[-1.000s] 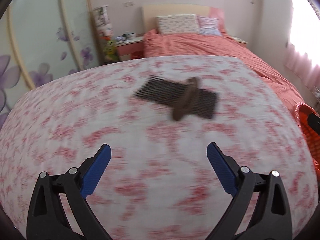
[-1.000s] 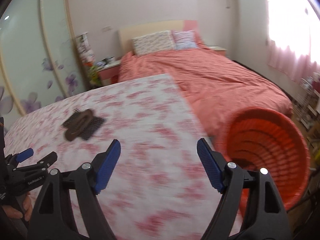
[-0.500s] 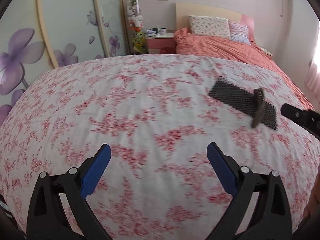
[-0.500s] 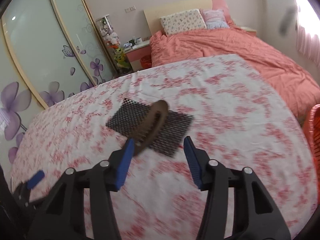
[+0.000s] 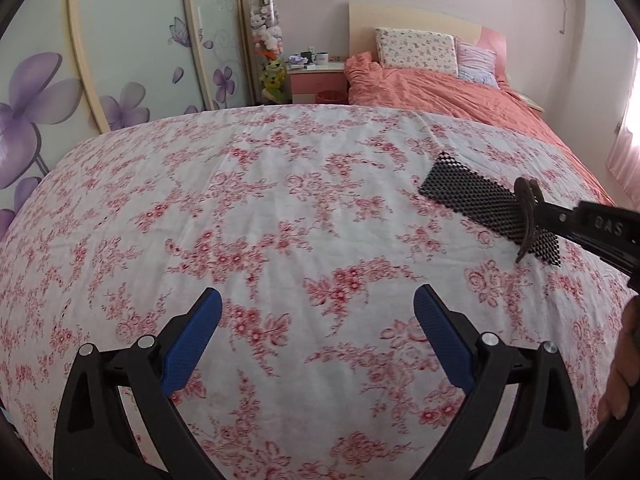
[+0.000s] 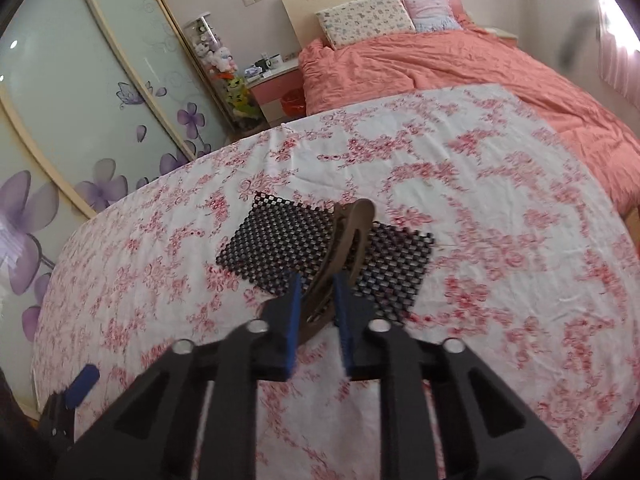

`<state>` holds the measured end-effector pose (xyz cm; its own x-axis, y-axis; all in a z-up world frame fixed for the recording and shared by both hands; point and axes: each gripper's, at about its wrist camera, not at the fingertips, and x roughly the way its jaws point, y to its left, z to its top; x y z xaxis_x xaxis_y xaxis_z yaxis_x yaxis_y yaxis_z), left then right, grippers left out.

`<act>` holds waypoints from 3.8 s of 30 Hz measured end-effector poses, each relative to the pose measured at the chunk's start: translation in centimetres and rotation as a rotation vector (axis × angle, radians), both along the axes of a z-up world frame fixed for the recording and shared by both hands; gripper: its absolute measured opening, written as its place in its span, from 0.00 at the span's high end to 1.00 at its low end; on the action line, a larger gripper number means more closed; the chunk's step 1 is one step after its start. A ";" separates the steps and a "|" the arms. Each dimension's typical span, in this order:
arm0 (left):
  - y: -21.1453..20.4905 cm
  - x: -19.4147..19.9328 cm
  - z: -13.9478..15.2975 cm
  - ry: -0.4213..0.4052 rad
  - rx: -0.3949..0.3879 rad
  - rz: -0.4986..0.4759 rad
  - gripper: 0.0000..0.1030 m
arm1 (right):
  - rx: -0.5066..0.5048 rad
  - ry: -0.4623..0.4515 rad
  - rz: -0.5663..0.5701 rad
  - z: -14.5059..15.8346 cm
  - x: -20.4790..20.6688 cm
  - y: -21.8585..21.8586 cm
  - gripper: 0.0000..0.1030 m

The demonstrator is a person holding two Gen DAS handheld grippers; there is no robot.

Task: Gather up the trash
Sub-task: 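Grasp the brown claw clip with right tool and lift it off the pad, then grasp the black mesh pad with left tool while right tool holds the clip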

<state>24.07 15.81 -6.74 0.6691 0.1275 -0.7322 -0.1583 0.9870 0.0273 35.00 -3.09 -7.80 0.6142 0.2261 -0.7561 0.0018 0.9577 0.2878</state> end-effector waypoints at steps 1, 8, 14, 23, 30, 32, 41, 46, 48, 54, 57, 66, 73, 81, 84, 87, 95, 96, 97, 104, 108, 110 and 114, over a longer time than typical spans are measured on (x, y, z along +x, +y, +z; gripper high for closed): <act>-0.2 0.0 0.1 -0.003 -0.003 -0.006 0.07 | -0.013 -0.002 -0.004 0.1 -0.2 -0.2 0.88; -1.1 -0.1 0.0 -0.002 -0.009 -0.020 0.07 | 0.004 -0.003 -0.028 -0.2 -0.7 -1.5 0.77; -0.9 -0.3 0.1 -0.002 -0.010 -0.015 0.07 | 0.044 0.024 -0.013 -0.5 0.2 -1.0 0.75; 0.1 -0.6 0.5 -0.014 -0.027 -0.002 0.07 | 0.024 0.032 -0.006 0.1 -0.8 -0.9 0.73; 1.9 -1.1 0.5 -0.021 -0.036 0.024 0.07 | 0.058 0.065 -0.040 0.0 0.3 -0.2 0.68; 2.6 -1.2 0.5 -0.021 -0.044 0.036 0.07 | 0.063 0.060 -0.049 0.2 0.4 0.1 0.65; 4.2 -1.5 0.7 -0.033 -0.054 0.063 0.07 | 0.025 0.037 -0.052 -0.3 1.9 2.8 0.53; 4.5 -1.0 0.7 -0.035 -0.057 0.070 0.07 | -0.032 0.023 -0.027 -0.9 3.2 4.4 0.63; 4.5 -0.8 0.7 -0.035 -0.061 0.071 0.07 | -0.054 0.037 -0.015 -1.5 3.9 4.8 0.85; 3.0 0.1 0.9 -0.039 -0.080 0.040 0.07 | -0.050 -0.035 0.020 -0.6 2.1 3.4 0.89; 1.1 0.7 1.0 -0.043 -0.094 0.002 0.07 | -0.032 -0.052 0.017 0.1 0.7 0.9 0.89; -7.1 5.7 1.1 -0.033 -0.114 -0.164 0.07 | -0.092 -0.028 -0.093 -0.3 -3.5 -8.7 0.89; -12.6 9.6 -0.5 0.032 -0.001 -0.256 0.16 | -0.110 -0.003 -0.132 -2.0 -4.8 -12.4 0.88; -13.3 11.1 -1.9 0.087 -0.016 -0.261 0.21 | -0.108 -0.020 -0.114 -2.2 -4.9 -12.3 0.88; -13.7 10.8 -1.7 0.071 -0.015 -0.283 0.41 | -0.085 -0.002 -0.112 -2.5 -4.8 -12.5 0.87; -14.1 10.4 -1.5 0.060 -0.013 -0.307 0.65 | -0.073 0.004 -0.115 -2.6 -4.6 -12.6 0.87; -12.5 7.6 -0.7 0.053 -0.083 -0.370 0.89 | -0.083 0.004 -0.115 -2.6 -4.7 -12.6 0.87; -12.3 7.1 -0.6 0.049 -0.083 -0.379 0.89 | -0.089 0.003 -0.114 -2.6 -4.8 -12.6 0.87; -12.0 6.5 -0.6 0.047 -0.083 -0.387 0.89 | -0.098 0.002 -0.110 -2.5 -4.8 -12.5 0.87; -9.7 1.8 -0.8 0.053 -0.073 -0.391 0.90 | -0.109 0.001 -0.007 -2.4 -6.2 -10.3 0.88; -8.9 1.5 -1.3 0.053 -0.046 -0.352 0.89 | -0.119 -0.001 0.005 -2.3 -6.9 -9.7 0.87; -8.6 1.8 -1.6 0.064 -0.067 -0.328 0.89 | -0.113 0.003 -0.003 -2.2 -6.9 -9.7 0.86; -8.5 2.0 -1.7 0.059 -0.069 -0.307 0.89 | -0.094 0.002 -0.023 -1.9 -6.9 -9.9 0.80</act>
<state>26.09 7.27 -8.42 0.6251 -0.1249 -0.7705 0.1473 0.9882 -0.0407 28.12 -12.98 -9.74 0.6168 0.1398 -0.7746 0.0246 0.9802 0.1965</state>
